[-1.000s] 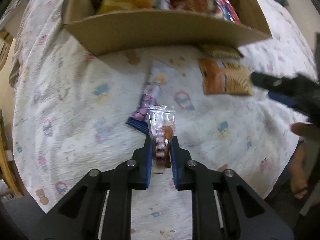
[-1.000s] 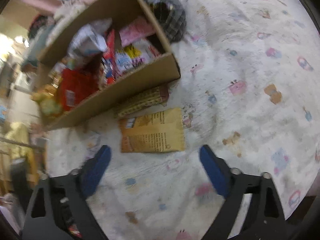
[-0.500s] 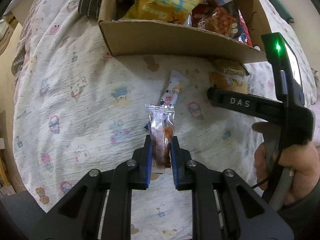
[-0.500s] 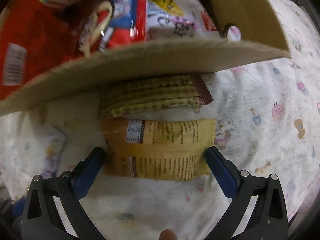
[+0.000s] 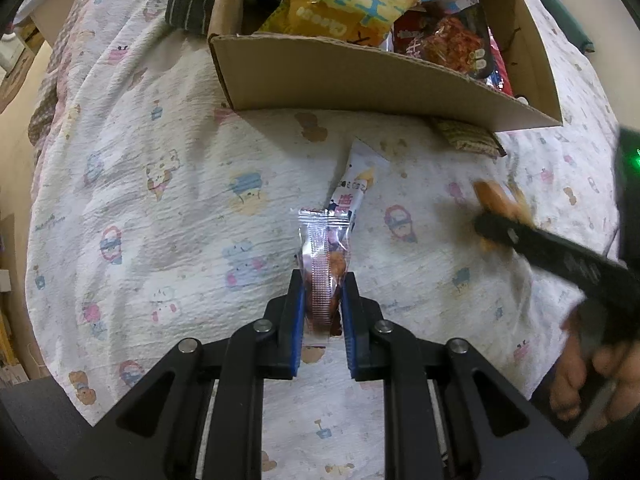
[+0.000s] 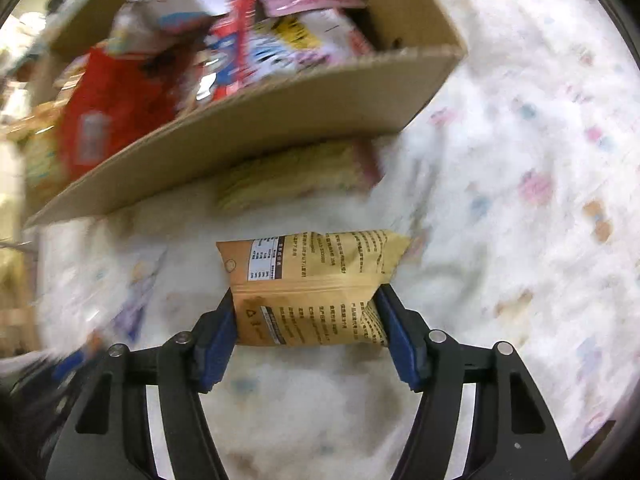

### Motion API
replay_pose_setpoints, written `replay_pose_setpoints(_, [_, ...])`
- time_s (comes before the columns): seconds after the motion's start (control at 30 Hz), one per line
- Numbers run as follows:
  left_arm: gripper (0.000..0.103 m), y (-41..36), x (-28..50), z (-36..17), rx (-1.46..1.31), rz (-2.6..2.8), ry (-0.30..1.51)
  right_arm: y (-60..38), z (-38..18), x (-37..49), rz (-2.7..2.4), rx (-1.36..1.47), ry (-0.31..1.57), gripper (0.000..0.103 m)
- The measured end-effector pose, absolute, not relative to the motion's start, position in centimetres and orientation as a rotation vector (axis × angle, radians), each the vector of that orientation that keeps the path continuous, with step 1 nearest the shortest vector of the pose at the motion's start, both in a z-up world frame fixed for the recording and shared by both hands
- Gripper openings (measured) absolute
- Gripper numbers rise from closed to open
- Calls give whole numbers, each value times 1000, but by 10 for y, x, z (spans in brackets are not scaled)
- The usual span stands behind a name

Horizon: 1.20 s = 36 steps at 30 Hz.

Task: Organize snacks
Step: 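Grasp the clear sausage stick with the left tool while the right tool grasps the yellow bag, then lower both held snacks into the box and open both tools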

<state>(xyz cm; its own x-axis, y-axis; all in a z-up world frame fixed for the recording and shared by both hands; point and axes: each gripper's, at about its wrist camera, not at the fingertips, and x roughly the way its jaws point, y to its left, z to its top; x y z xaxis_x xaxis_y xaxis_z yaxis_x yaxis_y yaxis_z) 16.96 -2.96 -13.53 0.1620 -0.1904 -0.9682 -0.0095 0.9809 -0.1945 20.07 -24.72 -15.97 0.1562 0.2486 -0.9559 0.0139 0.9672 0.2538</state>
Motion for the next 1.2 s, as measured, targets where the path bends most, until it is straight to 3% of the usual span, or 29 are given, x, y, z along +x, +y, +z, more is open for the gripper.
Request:
replay_pose_setpoints(0.23, [14, -28, 168, -123, -184, -107, 1374, -259, -128, 162, 315, 252, 1333, 68])
replay_pose_setpoints(0.43, [14, -22, 182, -56, -199, -142, 1242, -279, -75, 155, 394, 312, 1197, 68])
replay_pose_setpoints(0.6, [14, -15, 218, -2, -178, -133, 1126, -282, -29, 186, 419, 357, 1084, 68])
replay_pose_setpoints(0.73, [14, -19, 258, 11, -100, -113, 1077, -264, -8, 218, 422, 356, 1027, 68])
replay_pose_setpoints(1.2, [15, -34, 318, -20, -64, -106, 1014, -246, -51, 289, 376, 342, 1064, 68])
